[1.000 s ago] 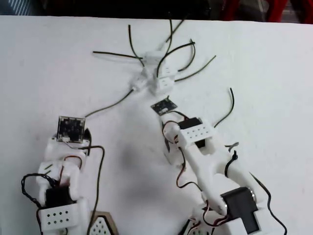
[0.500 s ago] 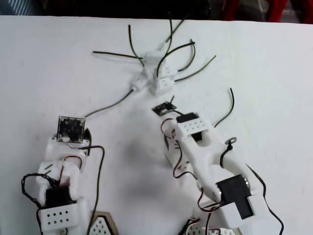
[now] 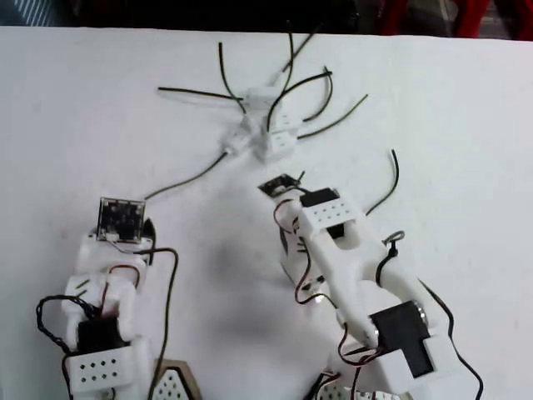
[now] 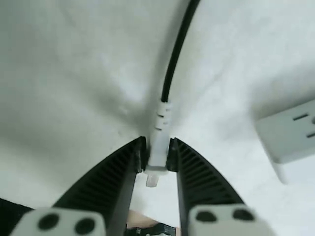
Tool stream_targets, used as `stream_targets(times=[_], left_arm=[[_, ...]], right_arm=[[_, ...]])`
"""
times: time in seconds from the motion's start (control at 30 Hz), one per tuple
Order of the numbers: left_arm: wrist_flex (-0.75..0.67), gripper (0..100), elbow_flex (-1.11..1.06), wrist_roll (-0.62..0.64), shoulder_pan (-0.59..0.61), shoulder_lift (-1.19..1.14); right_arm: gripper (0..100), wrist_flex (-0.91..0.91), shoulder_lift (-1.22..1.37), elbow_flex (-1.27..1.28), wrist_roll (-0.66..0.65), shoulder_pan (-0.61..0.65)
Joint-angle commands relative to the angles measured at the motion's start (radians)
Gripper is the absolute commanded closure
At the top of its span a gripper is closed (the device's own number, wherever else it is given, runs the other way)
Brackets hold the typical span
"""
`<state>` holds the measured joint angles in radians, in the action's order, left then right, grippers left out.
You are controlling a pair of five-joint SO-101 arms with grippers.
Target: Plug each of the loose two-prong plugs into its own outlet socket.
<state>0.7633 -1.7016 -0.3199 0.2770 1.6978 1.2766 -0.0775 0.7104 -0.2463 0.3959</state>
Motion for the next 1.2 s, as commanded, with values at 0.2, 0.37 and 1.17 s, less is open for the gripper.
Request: stream_targets(times=[0.2, 0.37, 1.17], left_arm=[[0.003, 80, 0.003, 0.000, -0.012, 0.010], [0.003, 80, 0.003, 0.000, -0.012, 0.010], [-0.158, 80, 0.091, 0.181, -0.019, 0.015]], right_arm=[[98.1, 0.056, -0.073, -0.026, -0.002, 0.001], [98.1, 0.140, -0.243, -0.095, 0.008, 0.012], [98.1, -0.524, -1.162, 0.486, 0.143, 0.228]])
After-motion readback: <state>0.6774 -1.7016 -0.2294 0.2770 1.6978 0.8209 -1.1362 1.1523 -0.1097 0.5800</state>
